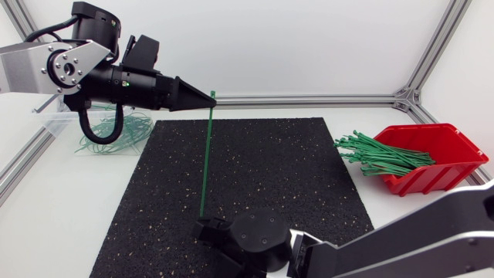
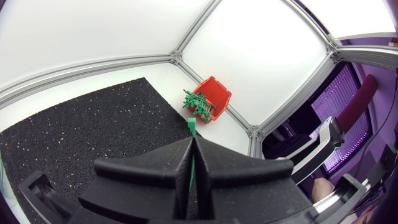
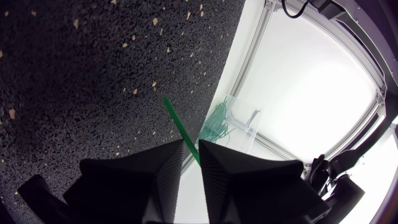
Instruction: Take a green cable tie from the red box, thread the tail through the head to close it, then place it in the transparent bin on the left.
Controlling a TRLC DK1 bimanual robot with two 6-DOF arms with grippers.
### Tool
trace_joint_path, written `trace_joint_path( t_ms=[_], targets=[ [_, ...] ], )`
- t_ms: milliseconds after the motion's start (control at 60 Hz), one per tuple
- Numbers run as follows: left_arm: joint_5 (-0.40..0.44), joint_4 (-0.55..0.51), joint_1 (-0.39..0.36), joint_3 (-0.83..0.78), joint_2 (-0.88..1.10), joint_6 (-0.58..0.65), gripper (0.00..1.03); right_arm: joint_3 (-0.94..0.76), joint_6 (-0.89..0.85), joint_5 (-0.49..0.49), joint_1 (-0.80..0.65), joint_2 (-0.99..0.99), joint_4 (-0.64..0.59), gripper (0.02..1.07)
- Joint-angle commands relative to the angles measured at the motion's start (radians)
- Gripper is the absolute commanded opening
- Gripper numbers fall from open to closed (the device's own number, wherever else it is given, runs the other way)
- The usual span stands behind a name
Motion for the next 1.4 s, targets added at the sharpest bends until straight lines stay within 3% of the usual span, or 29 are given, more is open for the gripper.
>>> trace_joint_path(
  t_ms=[0, 67, 167, 667, 817, 1017, 1117, 1200, 1383],
  targets=[
    [0.003, -0.003, -0.003, 0.026, 0.018, 0.025, 0.03, 0.003, -0.012, -0.007, 0.011, 0.016, 0.005, 0.21],
    [0.003, -0.003, -0.004, 0.026, 0.018, 0.025, 0.03, 0.003, -0.013, -0.007, 0.011, 0.015, 0.005, 0.2],
    [0.003, -0.003, -0.009, 0.025, 0.018, 0.025, 0.03, 0.003, -0.018, -0.006, 0.011, 0.018, 0.005, 0.08],
    [0.003, -0.003, -0.004, 0.014, 0.005, 0.041, 0.03, 0.052, 0.017, 0.002, 0.016, -0.033, -0.03, 0.07],
    [0.003, 0.002, 0.007, -0.006, -0.021, 0.059, 0.03, 0.138, 0.183, 0.031, 0.017, -0.123, -0.239, 0.07],
    [0.008, 0.0, 0.014, -0.023, -0.073, 0.061, 0.03, 0.316, 0.534, 0.062, 0.016, -0.246, -0.653, 0.07],
    [0.013, -0.001, 0.004, -0.029, -0.114, 0.035, 0.03, 0.374, 0.657, 0.066, 0.016, -0.289, -0.786, 0.07],
    [0.014, -0.001, -0.016, -0.033, -0.147, 0.013, 0.03, 0.446, 0.786, 0.054, 0.005, -0.321, -0.944, 0.07],
    [0.016, 0.0, -0.046, -0.052, -0.183, -0.019, 0.03, 0.517, 1.007, -0.009, -0.026, -0.382, -1.159, 0.07]
  ],
)
